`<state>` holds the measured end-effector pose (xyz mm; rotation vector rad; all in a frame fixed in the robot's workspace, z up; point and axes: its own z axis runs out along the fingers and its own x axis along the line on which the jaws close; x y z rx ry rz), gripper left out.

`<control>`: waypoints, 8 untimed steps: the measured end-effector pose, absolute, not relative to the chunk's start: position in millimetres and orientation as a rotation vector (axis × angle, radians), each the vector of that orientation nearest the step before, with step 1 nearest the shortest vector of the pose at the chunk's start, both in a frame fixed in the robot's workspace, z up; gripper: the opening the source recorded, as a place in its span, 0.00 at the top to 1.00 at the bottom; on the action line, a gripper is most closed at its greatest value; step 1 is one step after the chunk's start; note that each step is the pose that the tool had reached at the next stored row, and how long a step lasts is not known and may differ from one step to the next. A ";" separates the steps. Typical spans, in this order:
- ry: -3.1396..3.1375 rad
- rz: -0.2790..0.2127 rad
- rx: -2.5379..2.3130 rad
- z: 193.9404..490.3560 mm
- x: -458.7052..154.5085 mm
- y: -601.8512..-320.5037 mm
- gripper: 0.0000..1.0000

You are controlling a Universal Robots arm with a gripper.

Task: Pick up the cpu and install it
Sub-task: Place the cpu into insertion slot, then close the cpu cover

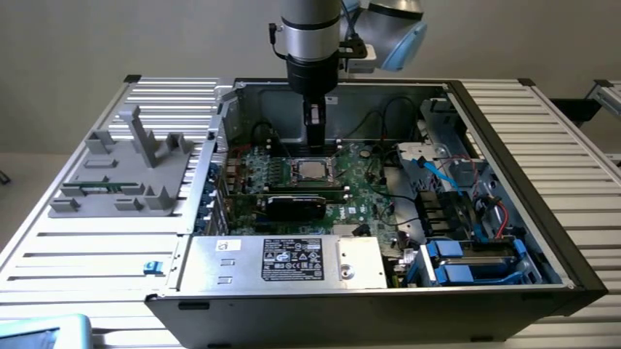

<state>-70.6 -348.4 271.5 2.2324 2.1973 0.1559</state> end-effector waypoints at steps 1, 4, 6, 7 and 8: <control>2.197 0.156 2.232 271.5 -70.6 -348.4 0.36; 2.197 0.156 2.232 271.5 -70.6 -348.4 0.36; 2.197 0.156 2.232 271.5 -70.6 -348.4 0.36; 2.197 0.156 2.232 271.5 -70.6 -348.4 0.36; 2.197 0.156 2.232 271.5 -70.6 -348.4 0.36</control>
